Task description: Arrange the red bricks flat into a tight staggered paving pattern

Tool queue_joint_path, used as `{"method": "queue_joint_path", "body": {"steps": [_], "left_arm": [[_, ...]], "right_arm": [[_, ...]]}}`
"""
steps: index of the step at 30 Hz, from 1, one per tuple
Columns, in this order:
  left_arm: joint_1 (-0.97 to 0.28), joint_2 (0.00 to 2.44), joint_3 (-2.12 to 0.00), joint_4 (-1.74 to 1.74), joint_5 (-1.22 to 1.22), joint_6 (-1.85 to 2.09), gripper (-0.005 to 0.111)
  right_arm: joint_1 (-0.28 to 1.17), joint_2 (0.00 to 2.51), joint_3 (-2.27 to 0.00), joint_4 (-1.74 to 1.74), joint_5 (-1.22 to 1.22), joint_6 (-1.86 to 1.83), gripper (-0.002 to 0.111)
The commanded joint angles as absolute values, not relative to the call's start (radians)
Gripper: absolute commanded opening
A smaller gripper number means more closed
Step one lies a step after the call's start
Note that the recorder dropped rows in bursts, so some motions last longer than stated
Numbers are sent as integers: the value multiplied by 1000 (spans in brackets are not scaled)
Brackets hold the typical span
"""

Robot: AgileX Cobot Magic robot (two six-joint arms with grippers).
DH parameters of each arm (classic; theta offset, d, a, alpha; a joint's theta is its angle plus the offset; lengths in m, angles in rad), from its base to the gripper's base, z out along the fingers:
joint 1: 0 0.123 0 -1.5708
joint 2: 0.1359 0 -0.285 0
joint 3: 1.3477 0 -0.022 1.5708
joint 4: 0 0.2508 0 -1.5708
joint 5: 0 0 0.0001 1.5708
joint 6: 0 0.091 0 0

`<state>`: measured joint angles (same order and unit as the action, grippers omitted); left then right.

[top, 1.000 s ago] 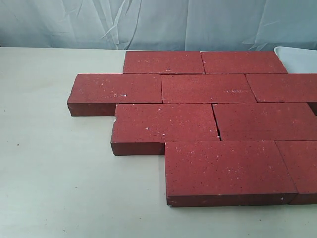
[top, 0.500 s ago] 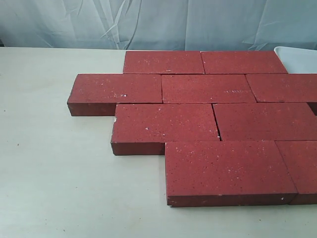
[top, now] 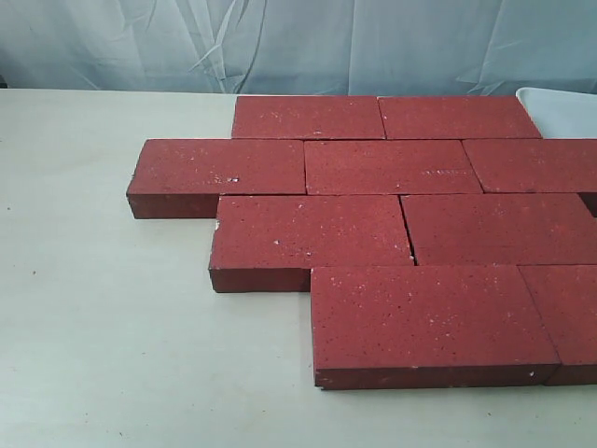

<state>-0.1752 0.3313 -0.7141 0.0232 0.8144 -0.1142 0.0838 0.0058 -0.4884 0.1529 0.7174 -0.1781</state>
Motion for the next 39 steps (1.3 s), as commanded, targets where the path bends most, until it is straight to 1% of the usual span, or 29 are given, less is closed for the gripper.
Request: {"method": "queue_joint_path", "body": {"steps": [1,12,19,27,33,39], "left_arm": [[-171,325,-713,28,808,-121,0],[-171,325,-713,28,808,-121,0],[-171,325,-713,28,808,-121,0],[-171,325,-713,28,808,-121,0],[-171,325,-713,28,808,-121,0],[-171,325,-713,28,808,-121,0]], "right_arm": [[82,0,-484,143,703,-182,-1],[82,0,-484,147,703,-182,-1],[82,0,-483,75,691,-168,-1],[82,0,-483,-72,589,-26,-1],[82,0,-483,-92,591,0,-1],[82,0,-404,-92,583,0,-1]]}}
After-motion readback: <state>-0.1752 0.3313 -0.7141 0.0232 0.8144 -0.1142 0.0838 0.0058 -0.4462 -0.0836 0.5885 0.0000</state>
